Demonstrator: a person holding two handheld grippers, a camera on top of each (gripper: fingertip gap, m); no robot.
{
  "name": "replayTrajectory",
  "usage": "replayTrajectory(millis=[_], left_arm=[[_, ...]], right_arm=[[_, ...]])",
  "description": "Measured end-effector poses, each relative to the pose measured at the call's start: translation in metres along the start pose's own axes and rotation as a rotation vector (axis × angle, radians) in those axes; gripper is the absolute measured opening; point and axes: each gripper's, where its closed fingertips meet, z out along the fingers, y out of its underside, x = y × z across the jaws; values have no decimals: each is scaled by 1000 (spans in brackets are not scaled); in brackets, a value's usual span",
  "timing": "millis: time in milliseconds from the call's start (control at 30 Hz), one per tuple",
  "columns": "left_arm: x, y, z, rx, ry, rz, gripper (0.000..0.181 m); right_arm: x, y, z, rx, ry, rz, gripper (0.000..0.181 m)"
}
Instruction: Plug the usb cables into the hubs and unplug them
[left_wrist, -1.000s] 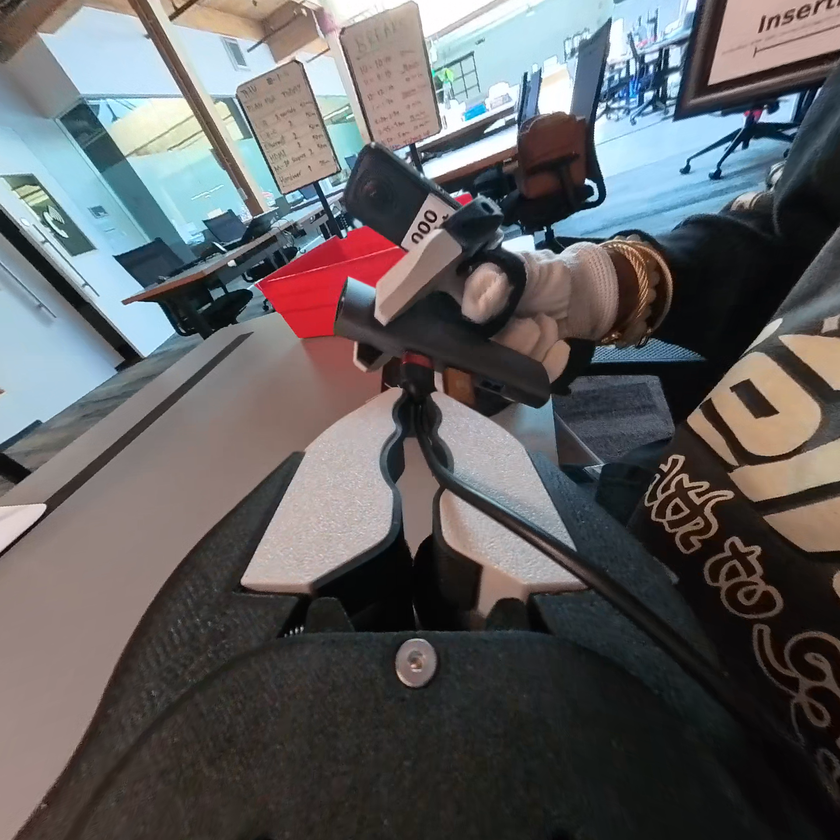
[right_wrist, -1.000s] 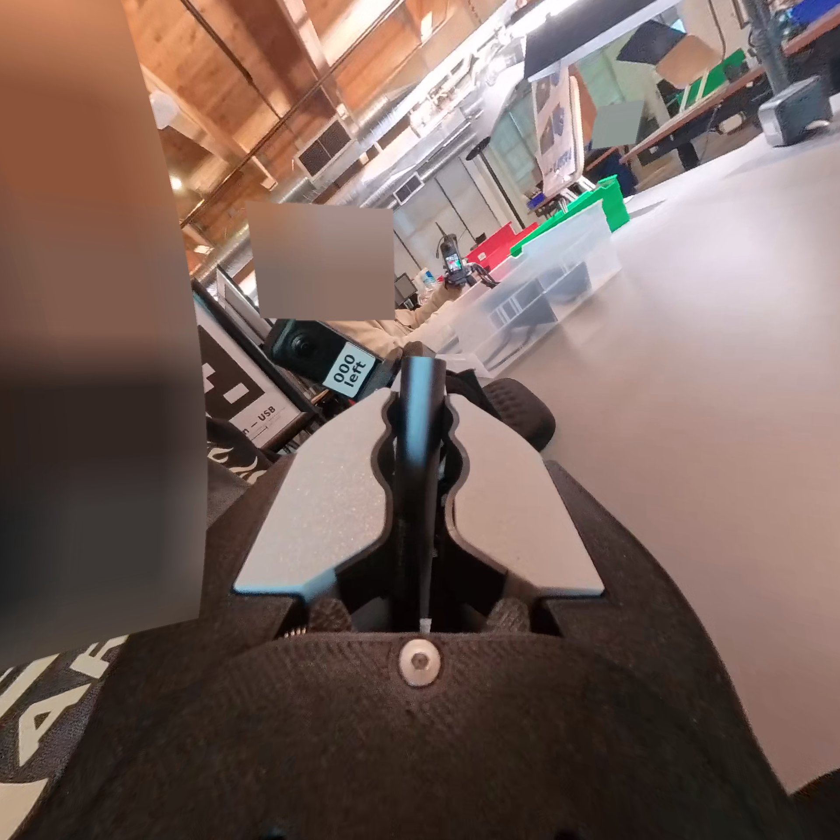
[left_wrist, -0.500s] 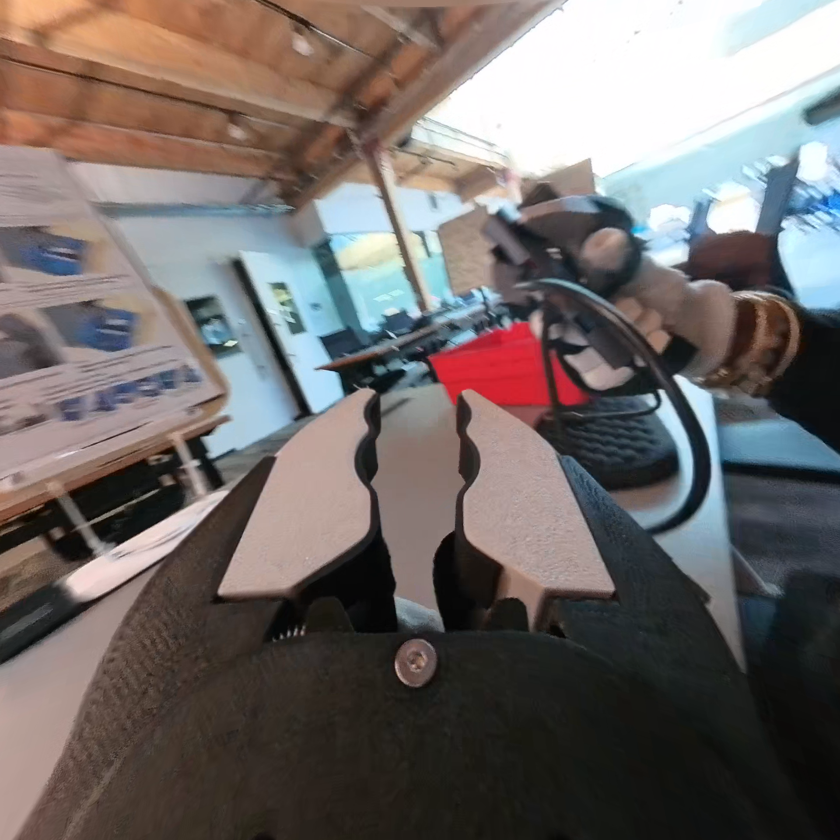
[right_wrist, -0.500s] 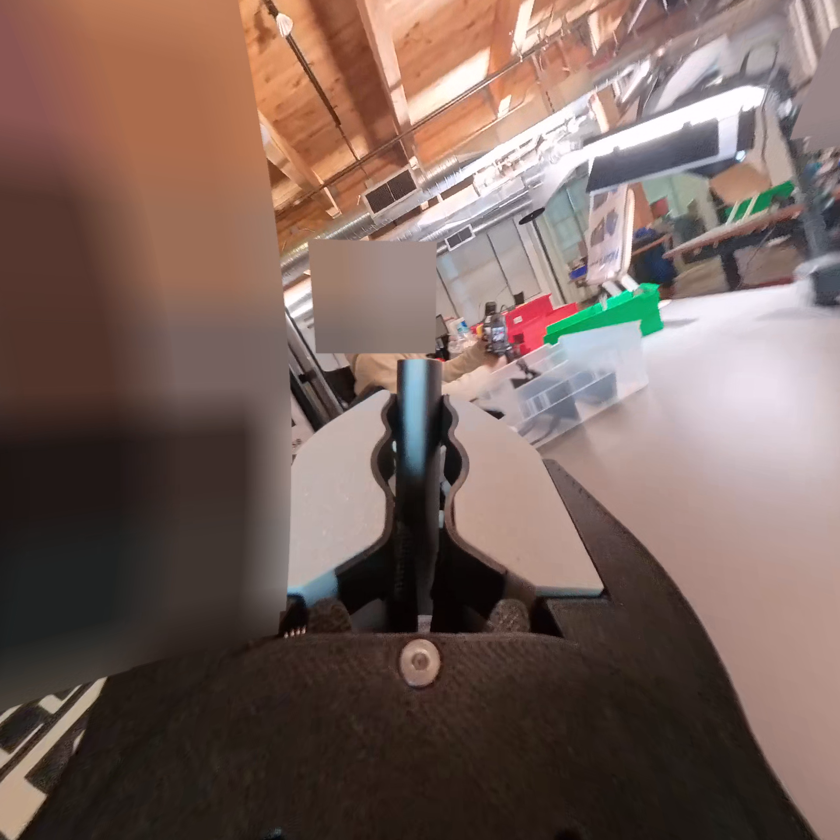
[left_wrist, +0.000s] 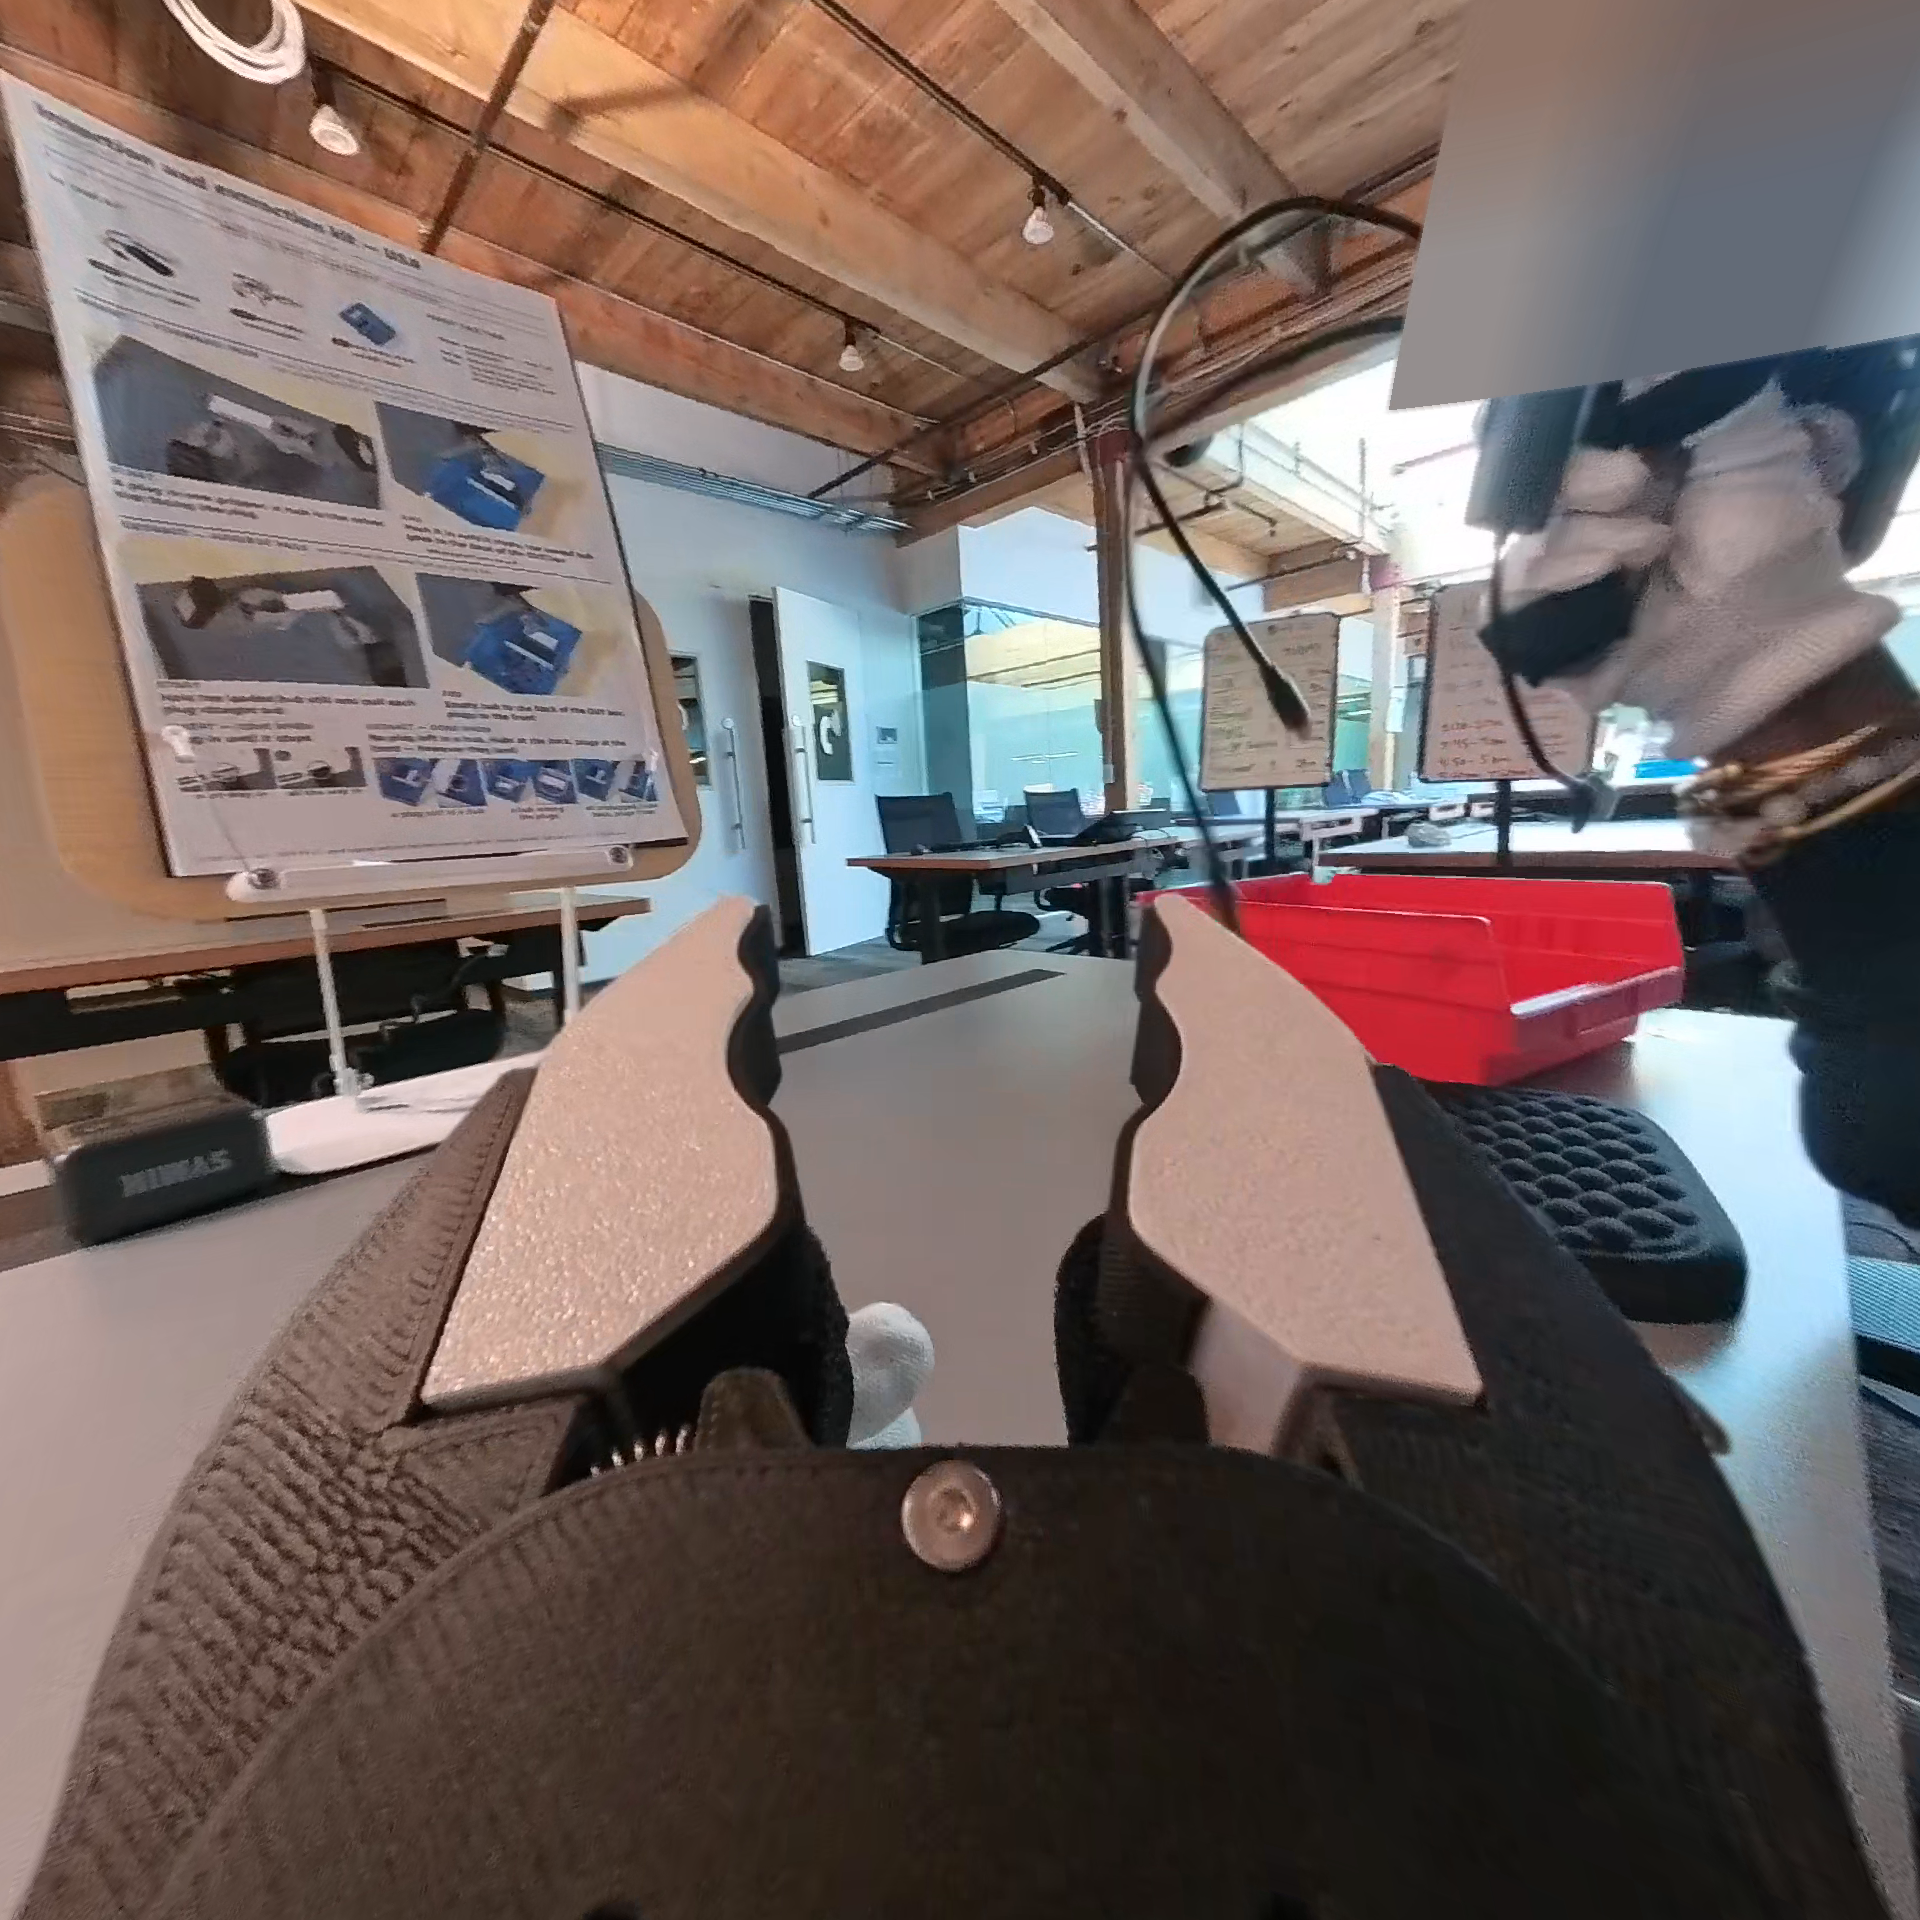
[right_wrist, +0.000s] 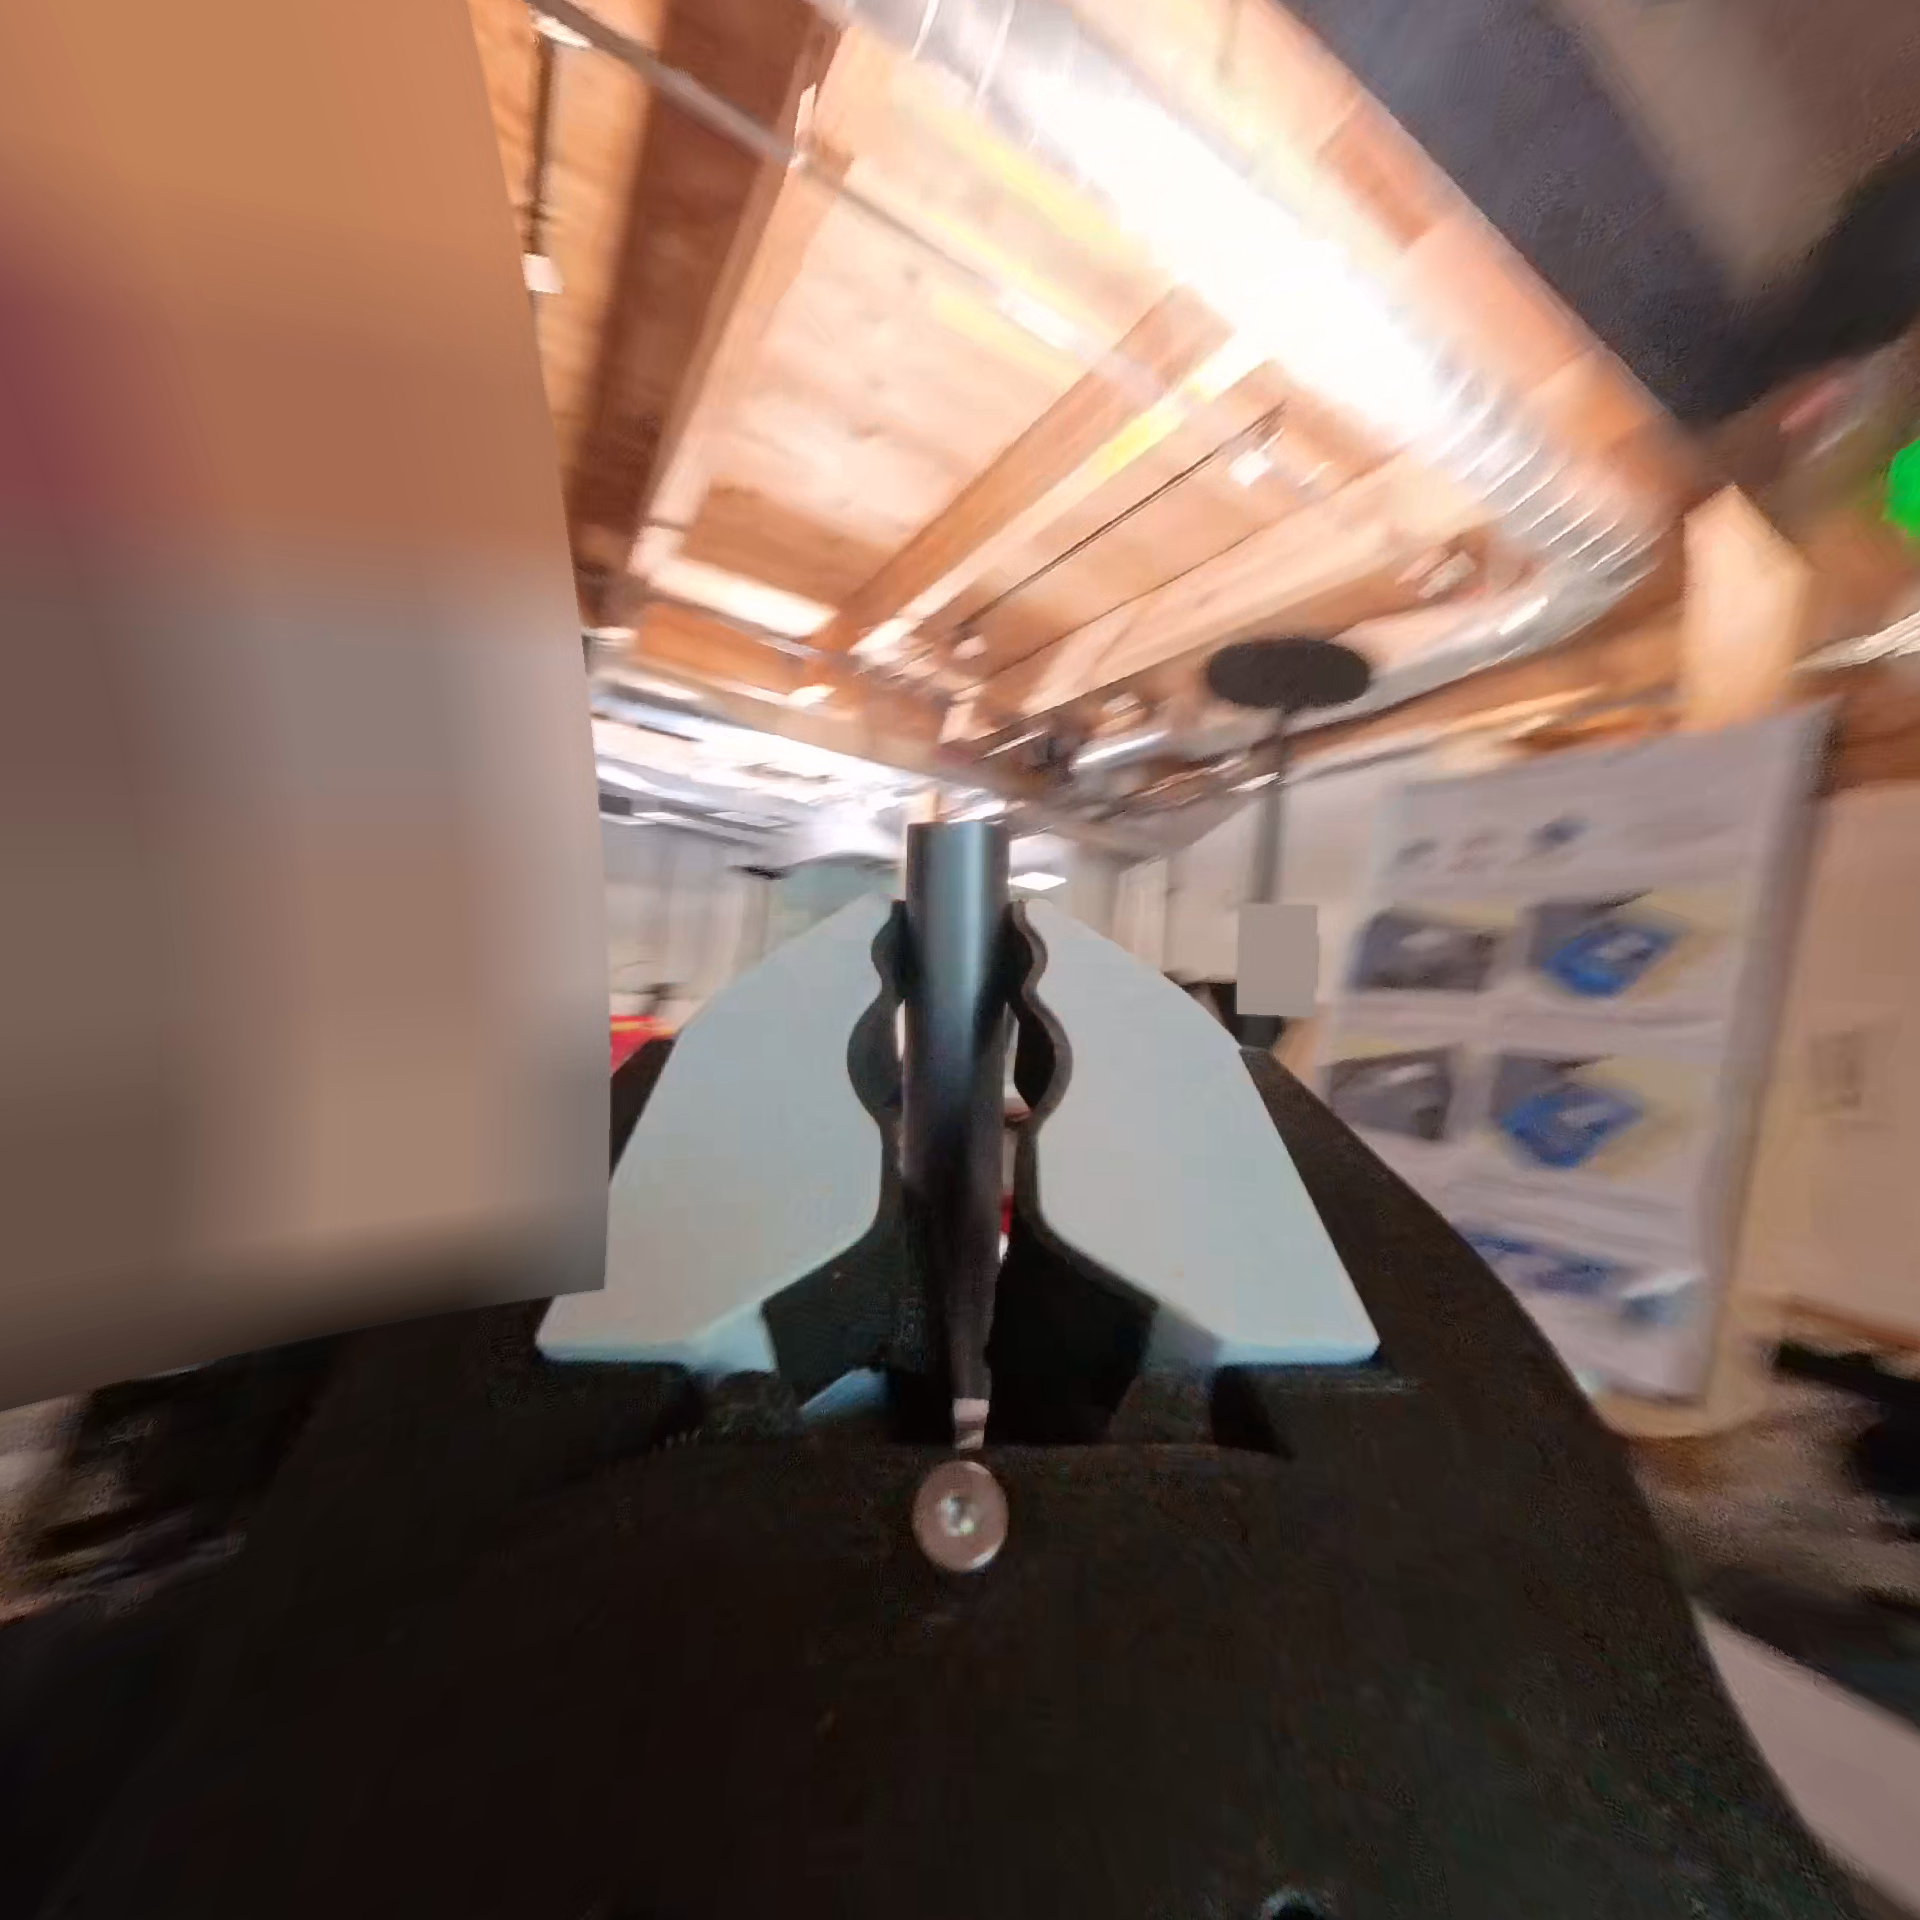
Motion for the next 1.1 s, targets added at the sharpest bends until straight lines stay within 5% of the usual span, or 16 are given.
replayTrajectory(millis=[33,200,467,600,733,833,1000,1100], left_arm=[[2,0,0,-1,15,-2,65],[10,3,2,-22,49,25,60],[17,9,4,-56,77,67,58],[21,13,5,-77,92,93,57],[26,16,6,-99,111,126,57],[30,20,7,-117,128,151,57],[35,24,8,-139,152,189,57],[37,24,8,-143,158,202,57]], right_arm=[[10,-12,-8,22,72,-105,17],[55,-52,-60,6,419,-536,18],[140,-49,-137,-207,759,-561,17],[172,-20,-161,-383,796,-536,17],[202,27,-185,-532,796,-321,18],[231,55,-217,-602,933,-176,18],[243,114,-291,-1093,1157,-15,20],[238,123,-301,-1200,1179,17,34]])
